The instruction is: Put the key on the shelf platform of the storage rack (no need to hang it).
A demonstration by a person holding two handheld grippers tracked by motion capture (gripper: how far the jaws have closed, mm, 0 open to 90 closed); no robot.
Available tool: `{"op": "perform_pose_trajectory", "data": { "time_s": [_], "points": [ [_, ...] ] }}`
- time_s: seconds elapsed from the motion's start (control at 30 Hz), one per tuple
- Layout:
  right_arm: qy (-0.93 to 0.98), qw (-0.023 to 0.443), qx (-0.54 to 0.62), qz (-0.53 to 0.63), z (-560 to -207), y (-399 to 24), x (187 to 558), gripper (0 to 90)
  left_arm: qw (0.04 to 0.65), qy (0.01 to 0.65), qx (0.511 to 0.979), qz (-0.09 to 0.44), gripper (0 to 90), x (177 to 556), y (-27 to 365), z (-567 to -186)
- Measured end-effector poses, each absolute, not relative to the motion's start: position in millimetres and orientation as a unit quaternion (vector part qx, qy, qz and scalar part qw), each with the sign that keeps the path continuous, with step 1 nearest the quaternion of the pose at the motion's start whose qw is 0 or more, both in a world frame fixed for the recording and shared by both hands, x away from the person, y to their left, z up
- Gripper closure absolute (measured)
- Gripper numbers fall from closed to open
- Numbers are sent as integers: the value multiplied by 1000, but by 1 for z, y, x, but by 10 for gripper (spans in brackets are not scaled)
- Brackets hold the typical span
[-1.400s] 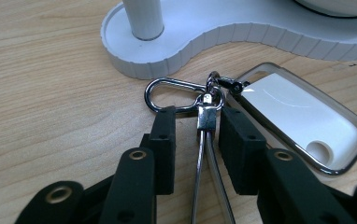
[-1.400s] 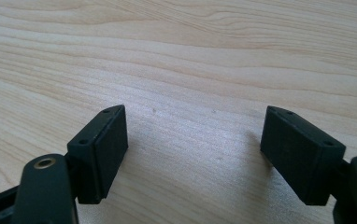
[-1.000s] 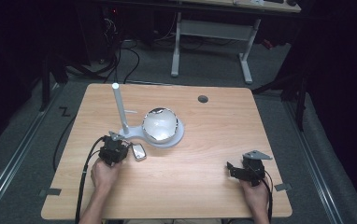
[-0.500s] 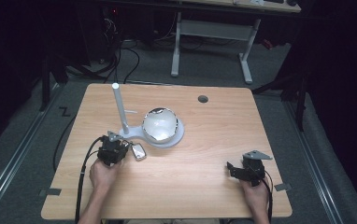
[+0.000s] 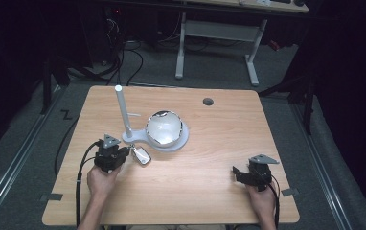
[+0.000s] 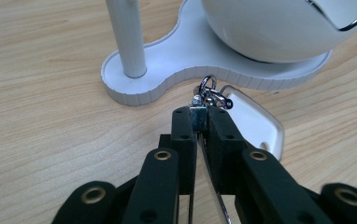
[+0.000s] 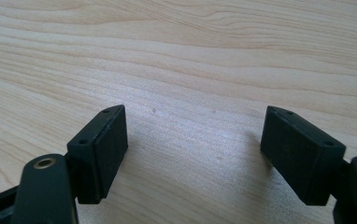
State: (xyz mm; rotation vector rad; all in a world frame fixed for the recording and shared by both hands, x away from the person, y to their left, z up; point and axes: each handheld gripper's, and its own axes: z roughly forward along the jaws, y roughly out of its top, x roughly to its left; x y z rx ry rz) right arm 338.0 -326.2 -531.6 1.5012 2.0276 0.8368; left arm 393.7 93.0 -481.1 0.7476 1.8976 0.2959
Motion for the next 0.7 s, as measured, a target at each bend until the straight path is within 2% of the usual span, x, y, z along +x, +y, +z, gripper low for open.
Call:
{"op": "perform_pose_trajectory", "data": {
  "time_s": [0.17, 0.2, 0.23, 0.27, 0.7],
  "points": [
    [741, 240, 548, 306, -532, -326, 338, 234, 535, 782, 306, 96, 819, 385, 99, -467],
    [741, 240, 548, 306, -532, -326, 338, 234, 560, 771, 286, 97, 819, 386, 97, -464],
    [741, 239, 548, 306, -532, -326, 338, 234, 540, 781, 302, 89, 819, 380, 100, -462],
    [741, 239, 548, 306, -532, -326, 338, 234, 539, 783, 299, 88, 819, 379, 100, -460],
    [741, 240, 548, 306, -532, -326, 338, 234, 552, 771, 307, 80, 818, 361, 107, -447]
  ]
}}
